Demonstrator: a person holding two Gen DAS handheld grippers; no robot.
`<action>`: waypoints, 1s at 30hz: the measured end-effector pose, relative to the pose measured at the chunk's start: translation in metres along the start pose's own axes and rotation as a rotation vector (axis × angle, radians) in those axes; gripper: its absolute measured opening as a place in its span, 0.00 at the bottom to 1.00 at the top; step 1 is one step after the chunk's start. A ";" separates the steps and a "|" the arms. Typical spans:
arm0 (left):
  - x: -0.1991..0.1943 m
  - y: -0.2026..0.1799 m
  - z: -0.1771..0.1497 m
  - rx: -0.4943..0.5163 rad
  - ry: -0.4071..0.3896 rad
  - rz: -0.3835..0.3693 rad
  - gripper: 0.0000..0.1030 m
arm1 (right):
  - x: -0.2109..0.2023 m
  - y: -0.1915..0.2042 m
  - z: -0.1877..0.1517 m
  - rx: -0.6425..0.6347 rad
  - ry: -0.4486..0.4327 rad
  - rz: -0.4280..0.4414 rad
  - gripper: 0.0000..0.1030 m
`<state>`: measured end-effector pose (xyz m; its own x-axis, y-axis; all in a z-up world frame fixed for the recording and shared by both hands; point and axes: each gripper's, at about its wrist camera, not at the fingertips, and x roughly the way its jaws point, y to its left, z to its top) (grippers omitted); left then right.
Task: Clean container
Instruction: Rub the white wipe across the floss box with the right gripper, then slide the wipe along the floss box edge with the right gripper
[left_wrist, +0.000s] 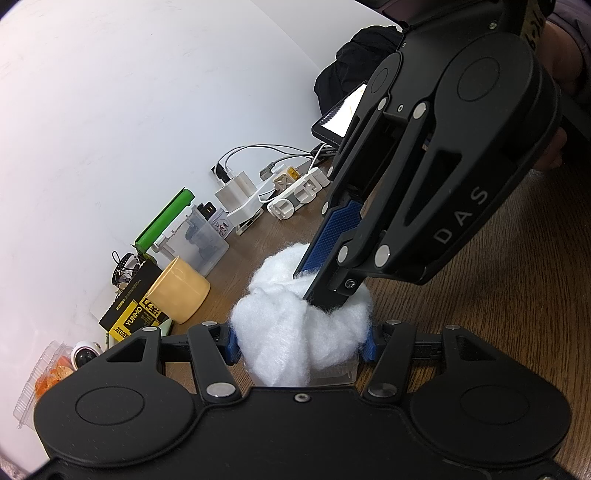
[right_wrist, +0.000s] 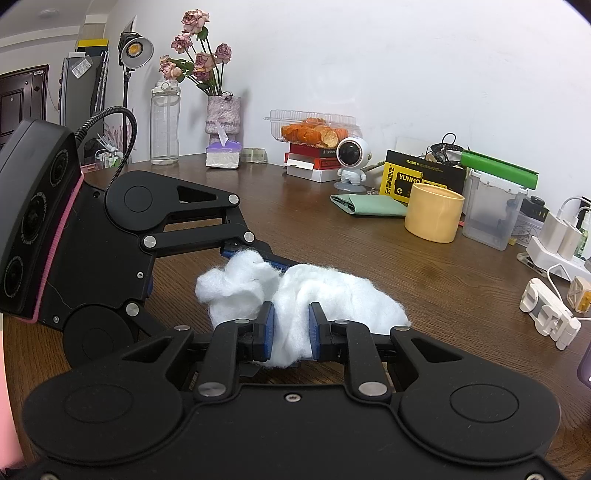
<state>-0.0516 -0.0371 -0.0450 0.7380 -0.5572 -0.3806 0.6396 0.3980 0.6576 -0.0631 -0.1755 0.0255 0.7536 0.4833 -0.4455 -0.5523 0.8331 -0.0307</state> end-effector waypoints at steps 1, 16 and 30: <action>0.000 0.000 0.000 0.000 0.000 0.000 0.55 | 0.000 0.000 0.000 0.000 0.000 0.000 0.20; 0.000 0.001 0.000 -0.002 0.000 -0.002 0.55 | 0.004 -0.015 0.008 0.031 -0.001 -0.031 0.19; -0.002 0.000 0.000 0.004 -0.008 -0.008 0.55 | -0.002 -0.012 0.007 0.019 0.031 0.005 0.19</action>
<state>-0.0531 -0.0359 -0.0442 0.7309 -0.5665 -0.3806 0.6447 0.3901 0.6574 -0.0547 -0.1845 0.0332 0.7395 0.4789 -0.4732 -0.5486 0.8360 -0.0113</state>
